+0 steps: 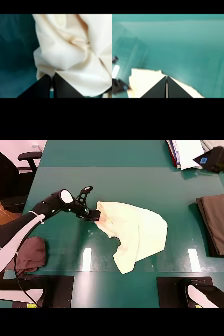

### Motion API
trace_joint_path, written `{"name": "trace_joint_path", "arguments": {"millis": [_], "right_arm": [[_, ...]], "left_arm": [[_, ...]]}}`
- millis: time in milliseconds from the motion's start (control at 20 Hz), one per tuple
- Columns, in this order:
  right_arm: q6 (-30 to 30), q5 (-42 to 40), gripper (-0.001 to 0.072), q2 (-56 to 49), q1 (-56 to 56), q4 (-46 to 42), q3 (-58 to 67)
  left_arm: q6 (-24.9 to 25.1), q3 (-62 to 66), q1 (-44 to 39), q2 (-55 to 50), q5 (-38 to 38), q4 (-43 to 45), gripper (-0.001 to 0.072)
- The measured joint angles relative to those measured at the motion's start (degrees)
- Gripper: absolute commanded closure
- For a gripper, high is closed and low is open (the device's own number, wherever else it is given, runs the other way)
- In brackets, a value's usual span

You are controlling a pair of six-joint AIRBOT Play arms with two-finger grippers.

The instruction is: Fold the shirts.

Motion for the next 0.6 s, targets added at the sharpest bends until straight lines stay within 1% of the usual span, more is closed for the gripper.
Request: {"name": "trace_joint_path", "arguments": {"millis": [150, 200, 250, 300, 450, 600], "right_arm": [[0.1, 4.0, 0.0686, 2.4, -4.1, -0.7, -8.2], [0.1, 5.2, 0.0505, 3.5, -5.7, -1.5, -12.1], [0.1, 6.1, 0.0270, 4.5, -7.5, -2.3, -16.7], [0.1, 6.9, 0.0225, 5.2, -9.1, -2.8, -21.4], [0.1, 6.3, 0.0228, 6.1, -11.7, -3.4, -36.1], [-1.0, 1.6, 0.0231, 3.4, -9.7, 0.3, -46.2]], "left_arm": [[0.2, 3.5, 2.4, 1.4, -0.6, 2.2, 0.0681], [0.2, 4.5, 3.2, 2.0, -0.7, 3.0, 0.0681], [0.2, 5.4, 4.0, 2.4, -0.8, 3.8, 0.0681], [0.4, 6.1, 4.6, 2.7, -0.9, 4.4, 0.0681], [1.1, 7.1, 5.5, 3.2, -1.2, 5.7, 0.0681], [1.4, 7.5, 5.9, 3.4, -1.2, 6.3, 0.0681]]}}
